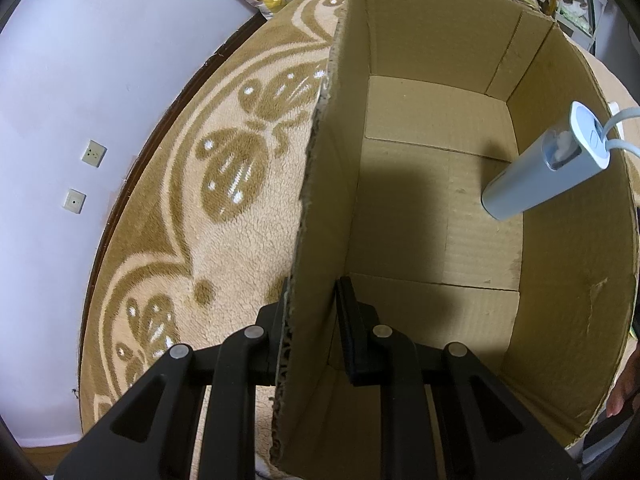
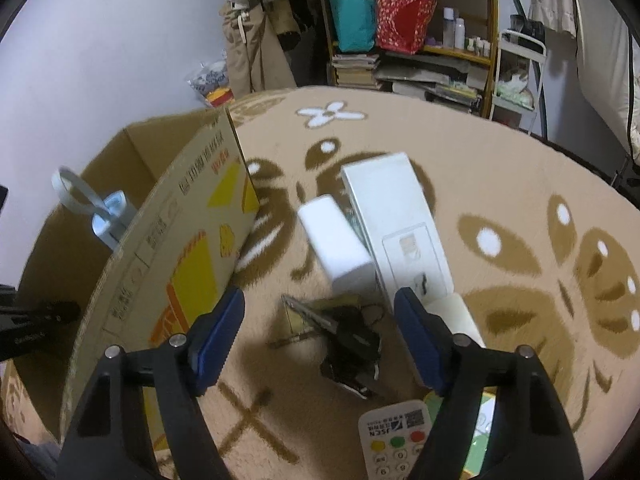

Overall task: Organize rigid objects
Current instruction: 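Move the right tool to the bunch of keys and grasp them, then lift the keys with the right tool, drop them into the box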

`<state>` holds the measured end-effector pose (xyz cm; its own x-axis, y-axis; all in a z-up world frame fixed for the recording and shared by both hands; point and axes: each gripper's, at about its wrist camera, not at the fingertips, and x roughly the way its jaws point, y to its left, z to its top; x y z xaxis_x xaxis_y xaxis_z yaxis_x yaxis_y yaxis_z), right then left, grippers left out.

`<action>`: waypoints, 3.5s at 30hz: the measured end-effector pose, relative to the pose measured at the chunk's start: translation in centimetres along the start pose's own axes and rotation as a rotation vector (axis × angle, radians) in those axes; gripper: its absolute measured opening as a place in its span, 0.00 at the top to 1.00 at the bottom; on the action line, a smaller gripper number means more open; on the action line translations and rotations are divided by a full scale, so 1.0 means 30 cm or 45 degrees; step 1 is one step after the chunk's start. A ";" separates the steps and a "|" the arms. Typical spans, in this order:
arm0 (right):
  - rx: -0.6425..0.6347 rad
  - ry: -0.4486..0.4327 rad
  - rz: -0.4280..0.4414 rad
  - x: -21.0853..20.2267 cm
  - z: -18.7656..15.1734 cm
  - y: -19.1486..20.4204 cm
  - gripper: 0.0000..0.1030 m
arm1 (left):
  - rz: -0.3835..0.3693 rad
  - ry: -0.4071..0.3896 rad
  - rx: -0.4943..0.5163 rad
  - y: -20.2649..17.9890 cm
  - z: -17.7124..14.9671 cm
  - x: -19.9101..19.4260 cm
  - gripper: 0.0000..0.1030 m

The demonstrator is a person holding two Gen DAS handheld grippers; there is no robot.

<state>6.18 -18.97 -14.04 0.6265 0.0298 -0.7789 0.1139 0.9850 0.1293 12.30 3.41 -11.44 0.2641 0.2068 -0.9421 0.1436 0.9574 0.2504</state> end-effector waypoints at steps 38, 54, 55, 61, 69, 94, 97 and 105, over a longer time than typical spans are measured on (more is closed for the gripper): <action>0.011 -0.004 -0.030 -0.036 -0.016 -0.002 0.85 | -0.016 0.006 -0.012 0.019 0.002 0.005 0.82; 0.024 -0.148 0.006 -0.123 0.054 0.017 0.85 | -0.026 0.009 -0.018 0.024 0.002 0.008 0.82; 0.019 -0.159 0.007 -0.127 0.063 0.023 0.85 | -0.026 0.009 -0.018 0.023 0.002 0.008 0.82; -0.012 -0.219 0.022 -0.164 0.115 0.050 0.85 | -0.029 0.009 -0.019 0.028 0.001 0.006 0.82; -0.066 -0.262 0.060 -0.202 0.188 0.126 0.85 | -0.028 0.009 -0.017 0.030 0.002 0.007 0.82; -0.151 -0.184 0.224 -0.138 0.328 0.351 0.85 | -0.035 0.011 -0.021 0.030 0.000 0.007 0.82; -0.161 -0.151 0.215 -0.111 0.315 0.348 0.85 | -0.036 0.011 -0.021 0.030 0.001 0.007 0.82; -0.166 -0.091 0.214 -0.070 0.289 0.345 0.85 | -0.040 0.012 -0.024 0.033 0.000 0.005 0.82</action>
<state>12.75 -10.30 -5.75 0.6815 0.1880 -0.7072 -0.0945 0.9809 0.1698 12.47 4.39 -11.34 0.2503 0.1781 -0.9517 0.1335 0.9672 0.2161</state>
